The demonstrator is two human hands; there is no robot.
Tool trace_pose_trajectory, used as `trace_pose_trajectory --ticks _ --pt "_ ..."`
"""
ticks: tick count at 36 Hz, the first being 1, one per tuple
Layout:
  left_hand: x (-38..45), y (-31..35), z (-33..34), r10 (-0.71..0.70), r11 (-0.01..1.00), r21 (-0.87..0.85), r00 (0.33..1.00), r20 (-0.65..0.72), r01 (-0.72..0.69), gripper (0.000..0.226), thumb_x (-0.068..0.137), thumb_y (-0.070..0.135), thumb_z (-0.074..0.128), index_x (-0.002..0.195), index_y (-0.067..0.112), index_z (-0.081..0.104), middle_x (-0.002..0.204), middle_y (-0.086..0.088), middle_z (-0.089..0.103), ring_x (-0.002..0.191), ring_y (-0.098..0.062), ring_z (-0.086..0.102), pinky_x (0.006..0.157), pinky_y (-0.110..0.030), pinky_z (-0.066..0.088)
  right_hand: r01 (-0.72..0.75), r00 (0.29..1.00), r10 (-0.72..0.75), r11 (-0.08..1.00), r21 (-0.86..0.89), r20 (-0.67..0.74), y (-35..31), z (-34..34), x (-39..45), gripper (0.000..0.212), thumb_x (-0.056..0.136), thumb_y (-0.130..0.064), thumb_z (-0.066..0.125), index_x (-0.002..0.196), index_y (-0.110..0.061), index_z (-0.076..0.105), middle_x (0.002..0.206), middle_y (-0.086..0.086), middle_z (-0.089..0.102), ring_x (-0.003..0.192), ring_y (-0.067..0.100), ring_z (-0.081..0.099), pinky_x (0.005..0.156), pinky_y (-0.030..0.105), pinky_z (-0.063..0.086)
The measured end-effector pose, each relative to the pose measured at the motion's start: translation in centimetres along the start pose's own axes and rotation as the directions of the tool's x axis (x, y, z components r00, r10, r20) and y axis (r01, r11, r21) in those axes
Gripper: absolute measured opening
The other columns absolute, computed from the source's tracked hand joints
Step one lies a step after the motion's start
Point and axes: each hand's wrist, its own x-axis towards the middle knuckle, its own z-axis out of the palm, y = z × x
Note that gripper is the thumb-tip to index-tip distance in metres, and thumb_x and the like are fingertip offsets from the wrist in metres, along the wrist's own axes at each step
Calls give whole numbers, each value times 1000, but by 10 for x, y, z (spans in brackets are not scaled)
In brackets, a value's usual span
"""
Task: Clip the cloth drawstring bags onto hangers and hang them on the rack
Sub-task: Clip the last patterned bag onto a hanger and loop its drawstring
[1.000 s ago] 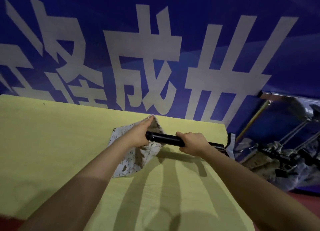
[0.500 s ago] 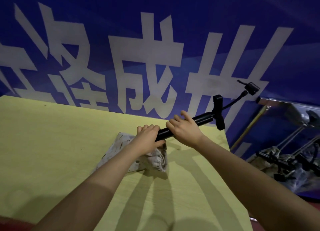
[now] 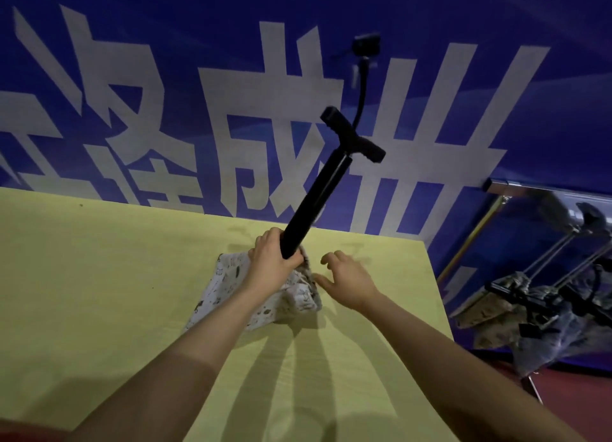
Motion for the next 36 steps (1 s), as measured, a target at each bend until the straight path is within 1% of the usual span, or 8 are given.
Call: trace_pose_trajectory --ticks 4,11,19,22,24,27,31,36 --pt "-3 3 -4 10 999 -48 999 -31 -11 26 79 24 67 95 18 48 94 0 53 94 -24 52 87 -49 45 -65 995 58 993 95 79 -11 12 4 42 95 -42 46 123 -11 51 121 11 57 107 31 56 88 38 44" --pt "-5 0 -7 -15 1000 -26 997 -80 13 30 77 23 68 98 12 50 96 0 51 98 -24 48 90 -45 41 -112 993 122 884 455 7 -17 3 16 13 94 -16 51 89 -6 57 87 14 62 82 29 57 68 35 41" --pt "-4 -2 4 -11 999 -34 995 -95 8 29 82 22 65 105 12 50 105 -2 53 106 -25 44 89 -39 34 103 991 -10 715 692 -137 -24 -46 10 33 99 -4 35 128 -19 43 70 -17 46 49 4 38 50 18 33" --pt "-1 5 8 1 1000 -2 994 -107 -2 33 85 27 63 110 10 49 110 -6 52 111 -26 41 92 -41 34 96 987 26 692 715 -158 -29 -60 13 38 96 3 34 124 -12 54 100 -14 60 85 1 57 78 17 46" --pt "1 9 10 11 1000 27 994 -111 -8 34 87 27 61 114 9 48 113 -9 52 113 -27 40 93 -42 33 55 984 88 680 731 -156 -33 -66 15 38 94 2 35 120 -10 59 119 -1 60 113 11 53 98 24 41" --pt "3 13 13 19 996 84 993 -119 -9 32 89 23 58 115 8 46 116 -11 51 115 -29 40 92 -40 32 50 982 104 672 739 -160 -37 -70 17 33 93 -5 40 119 -10 60 121 3 58 114 13 51 100 28 40" --pt "5 16 15 48 987 157 992 -119 -29 35 93 29 53 120 9 43 122 -9 48 118 -27 37 94 -37 30 82 967 120 688 721 -224 -40 -68 22 24 93 -25 55 114 -15 60 111 0 55 104 12 53 86 16 41" --pt "7 18 13 80 971 231 995 -59 -65 43 94 35 49 131 15 38 128 -4 44 118 -26 35 95 -37 30 74 921 215 721 689 -324 -40 -68 35 21 84 -40 67 77 -25 54 83 -6 52 75 8 51 58 9 37"
